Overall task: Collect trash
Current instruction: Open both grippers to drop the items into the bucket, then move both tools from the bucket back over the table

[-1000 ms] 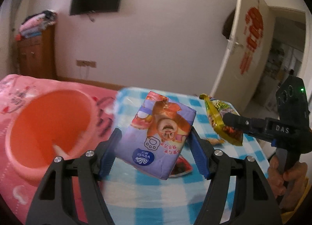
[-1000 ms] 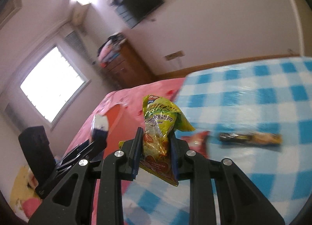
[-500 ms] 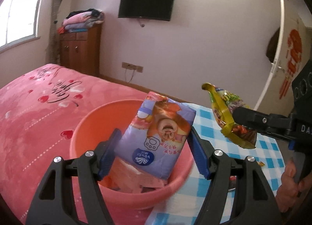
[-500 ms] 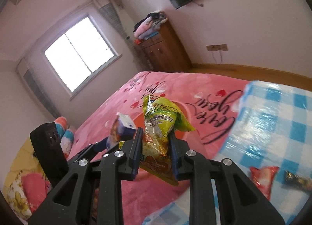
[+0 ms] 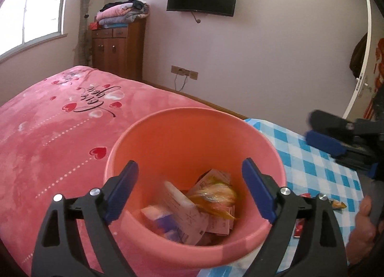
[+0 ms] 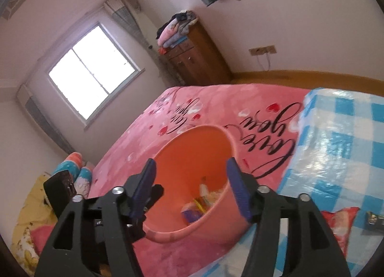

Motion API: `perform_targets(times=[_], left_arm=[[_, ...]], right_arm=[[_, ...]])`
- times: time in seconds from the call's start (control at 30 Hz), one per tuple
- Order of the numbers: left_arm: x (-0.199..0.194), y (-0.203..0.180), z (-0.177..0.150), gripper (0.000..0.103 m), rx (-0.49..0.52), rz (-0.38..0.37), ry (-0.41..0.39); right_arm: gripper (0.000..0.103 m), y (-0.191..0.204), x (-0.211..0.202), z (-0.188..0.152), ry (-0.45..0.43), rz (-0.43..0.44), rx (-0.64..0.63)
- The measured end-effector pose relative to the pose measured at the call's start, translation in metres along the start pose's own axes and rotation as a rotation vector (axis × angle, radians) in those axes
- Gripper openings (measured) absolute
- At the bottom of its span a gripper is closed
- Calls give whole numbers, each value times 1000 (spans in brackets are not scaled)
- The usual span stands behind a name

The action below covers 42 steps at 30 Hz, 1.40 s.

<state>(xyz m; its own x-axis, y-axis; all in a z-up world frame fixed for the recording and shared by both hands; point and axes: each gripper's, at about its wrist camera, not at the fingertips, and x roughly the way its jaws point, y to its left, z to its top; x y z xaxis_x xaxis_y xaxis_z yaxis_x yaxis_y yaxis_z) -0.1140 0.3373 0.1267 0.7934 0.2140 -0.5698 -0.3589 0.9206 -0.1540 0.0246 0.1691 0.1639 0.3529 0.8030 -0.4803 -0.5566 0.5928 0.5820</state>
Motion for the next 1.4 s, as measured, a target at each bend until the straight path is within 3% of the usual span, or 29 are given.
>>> perform_targets(times=[0.07,0.27,0.7,0.87,1.4], left_arm=[[-2,-2,-1,89,-3,-11,-6],[-9,-15,-7,89,10,-22,-10],[-22,-68,-19,89,90,-103,-12],[-23,-85,-24,89,113,-126,-2],[-27,-139,-51,90,213,-173,47]], right_arm=[[79,-4,-14,-3,-31,-27,-3],[88,-14,-48,-22,-80,-146,-47],[88,-44,-93,-55,-139,-311,-84],[93,-55,-106,-64,-147,-339,-66],[93,-82,-156,-90,-185,-425,-28]])
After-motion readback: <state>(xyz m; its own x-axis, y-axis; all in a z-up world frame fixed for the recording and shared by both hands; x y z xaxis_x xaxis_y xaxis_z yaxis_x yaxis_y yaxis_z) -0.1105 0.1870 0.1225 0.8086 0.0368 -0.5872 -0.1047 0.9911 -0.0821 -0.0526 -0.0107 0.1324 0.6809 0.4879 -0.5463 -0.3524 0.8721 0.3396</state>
